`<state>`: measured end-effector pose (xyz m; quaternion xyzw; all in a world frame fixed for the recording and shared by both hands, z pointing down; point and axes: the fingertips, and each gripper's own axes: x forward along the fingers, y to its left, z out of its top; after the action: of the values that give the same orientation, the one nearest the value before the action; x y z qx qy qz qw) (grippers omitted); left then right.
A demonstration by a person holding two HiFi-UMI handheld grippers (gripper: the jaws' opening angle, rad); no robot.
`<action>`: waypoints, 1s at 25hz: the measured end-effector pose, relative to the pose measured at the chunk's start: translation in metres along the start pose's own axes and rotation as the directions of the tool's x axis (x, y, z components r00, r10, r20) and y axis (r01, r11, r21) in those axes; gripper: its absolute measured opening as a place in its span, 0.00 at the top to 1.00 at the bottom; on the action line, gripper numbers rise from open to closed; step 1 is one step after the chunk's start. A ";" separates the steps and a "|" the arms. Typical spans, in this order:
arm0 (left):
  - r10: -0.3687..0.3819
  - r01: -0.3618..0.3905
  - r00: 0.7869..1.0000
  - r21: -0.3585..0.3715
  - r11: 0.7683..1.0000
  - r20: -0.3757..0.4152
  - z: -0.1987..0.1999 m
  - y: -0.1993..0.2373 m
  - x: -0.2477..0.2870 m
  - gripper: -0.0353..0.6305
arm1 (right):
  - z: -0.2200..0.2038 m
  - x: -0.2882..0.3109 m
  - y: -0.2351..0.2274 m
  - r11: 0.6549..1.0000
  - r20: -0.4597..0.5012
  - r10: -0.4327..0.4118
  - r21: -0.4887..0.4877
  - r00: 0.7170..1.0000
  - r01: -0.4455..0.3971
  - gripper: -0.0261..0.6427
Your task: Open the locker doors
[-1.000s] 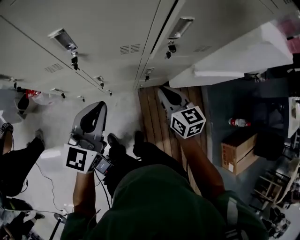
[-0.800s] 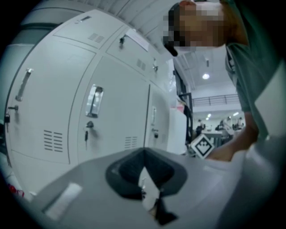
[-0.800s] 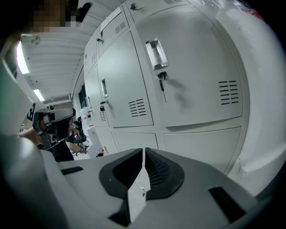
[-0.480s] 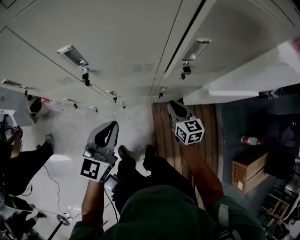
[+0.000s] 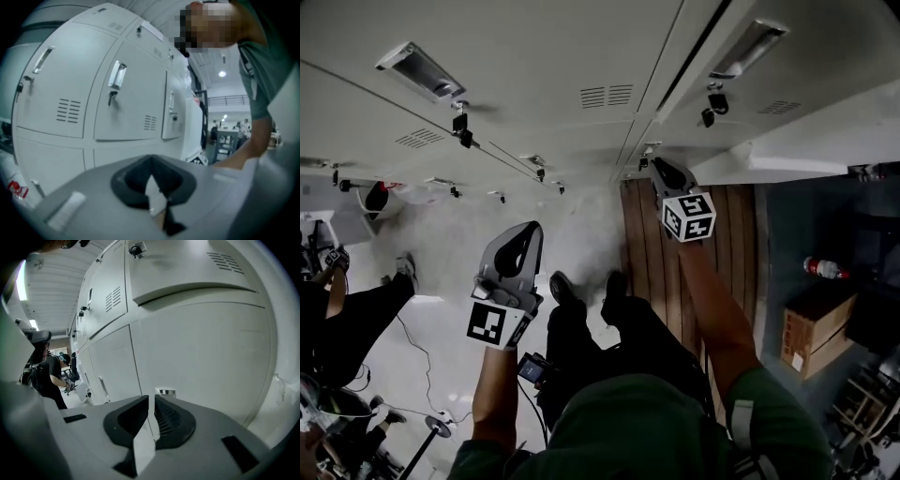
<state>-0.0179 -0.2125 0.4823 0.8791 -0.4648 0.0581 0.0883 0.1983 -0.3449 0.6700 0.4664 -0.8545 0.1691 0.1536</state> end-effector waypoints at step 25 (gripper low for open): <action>0.007 -0.008 0.999 -0.030 1.000 -0.033 -0.041 0.010 -0.004 0.95 | -0.056 -0.014 0.006 0.998 -0.077 -0.046 -0.045 0.996 0.042 0.83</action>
<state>-0.0296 -0.2059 0.5231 0.8748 -0.4674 0.0659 0.1091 0.2061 -0.3071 0.7137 0.4748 -0.8409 0.1651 0.2004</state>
